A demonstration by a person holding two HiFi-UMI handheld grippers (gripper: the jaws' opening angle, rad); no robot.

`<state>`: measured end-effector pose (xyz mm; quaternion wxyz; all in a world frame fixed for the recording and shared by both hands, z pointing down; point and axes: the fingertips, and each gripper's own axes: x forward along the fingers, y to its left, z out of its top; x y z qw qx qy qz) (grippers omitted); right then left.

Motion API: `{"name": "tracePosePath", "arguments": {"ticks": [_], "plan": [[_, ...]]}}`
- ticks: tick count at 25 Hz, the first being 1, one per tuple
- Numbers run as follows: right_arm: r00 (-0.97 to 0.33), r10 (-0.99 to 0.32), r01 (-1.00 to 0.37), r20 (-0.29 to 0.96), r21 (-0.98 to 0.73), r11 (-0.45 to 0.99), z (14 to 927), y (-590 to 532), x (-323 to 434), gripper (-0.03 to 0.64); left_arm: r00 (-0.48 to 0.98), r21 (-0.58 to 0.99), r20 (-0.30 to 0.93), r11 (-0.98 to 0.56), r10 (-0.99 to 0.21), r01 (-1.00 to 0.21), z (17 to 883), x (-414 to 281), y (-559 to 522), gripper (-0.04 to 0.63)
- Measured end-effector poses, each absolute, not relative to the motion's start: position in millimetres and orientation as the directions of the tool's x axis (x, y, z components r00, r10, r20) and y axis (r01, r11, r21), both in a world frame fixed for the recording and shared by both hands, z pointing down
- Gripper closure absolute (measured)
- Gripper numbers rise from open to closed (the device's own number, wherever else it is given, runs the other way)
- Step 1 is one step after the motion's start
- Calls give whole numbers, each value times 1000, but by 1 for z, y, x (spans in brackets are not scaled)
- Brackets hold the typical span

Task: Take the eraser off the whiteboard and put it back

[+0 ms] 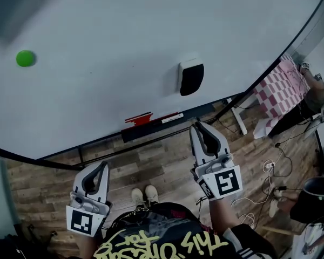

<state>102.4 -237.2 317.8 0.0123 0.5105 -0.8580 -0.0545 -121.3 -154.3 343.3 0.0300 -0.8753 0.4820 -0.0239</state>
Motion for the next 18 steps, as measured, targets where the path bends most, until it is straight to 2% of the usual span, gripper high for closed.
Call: {"name": "tracePosePath", "arguments": {"ticks": [3, 12, 18], "plan": [[-482, -875, -871, -37, 121, 475, 312, -247, 105, 522, 511, -75, 21, -511, -860, -857, 347, -128, -153, 589], [-467, -882, -874, -56, 178, 452, 291, -275, 106, 422, 468, -83, 25, -468, -883, -880, 346, -139, -147, 589], [-446, -891, -885, -90, 195, 423, 278, -293, 109, 384, 440, -87, 30, -441, -898, -894, 347, -145, -141, 589]]}}
